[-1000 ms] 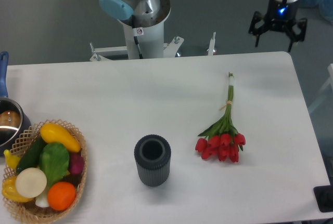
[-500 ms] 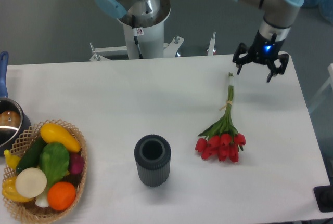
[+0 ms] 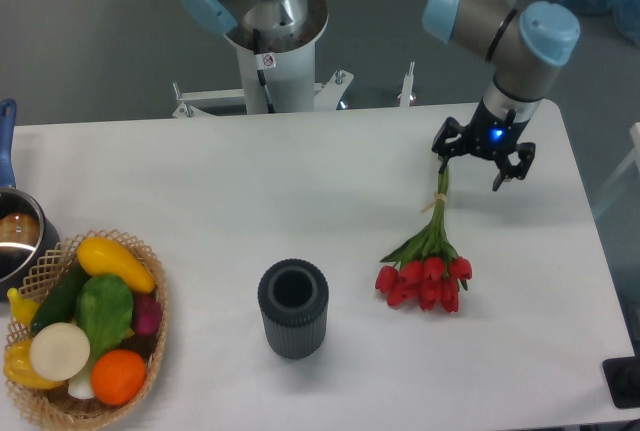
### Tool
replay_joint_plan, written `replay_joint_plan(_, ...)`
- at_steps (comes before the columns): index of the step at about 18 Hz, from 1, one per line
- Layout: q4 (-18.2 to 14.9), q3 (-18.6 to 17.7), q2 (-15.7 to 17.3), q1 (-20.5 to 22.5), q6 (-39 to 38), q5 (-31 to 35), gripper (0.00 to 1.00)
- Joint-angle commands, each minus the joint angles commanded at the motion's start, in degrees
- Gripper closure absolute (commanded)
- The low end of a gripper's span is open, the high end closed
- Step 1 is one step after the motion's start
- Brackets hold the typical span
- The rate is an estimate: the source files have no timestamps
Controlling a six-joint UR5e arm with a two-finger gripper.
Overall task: Pick up the flowers from the table
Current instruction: 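Lower the gripper around the tulip stems and close it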
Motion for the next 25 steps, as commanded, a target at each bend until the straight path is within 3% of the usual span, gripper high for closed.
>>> replay_joint_plan(6,4.4,0.0,-1.76,-1.85,-4.21,0.35,0.0)
replay_joint_plan(20,4.58,-0.44,-3.7,-3.17,-4.4,0.44,0.01)
replay_joint_plan(24,4.58,-0.09,-3.7,-4.05,-4.75,0.53,0.3)
replay_joint_plan(25,4.58,-0.09,-3.7,-4.05,-4.66,0.53,0.33)
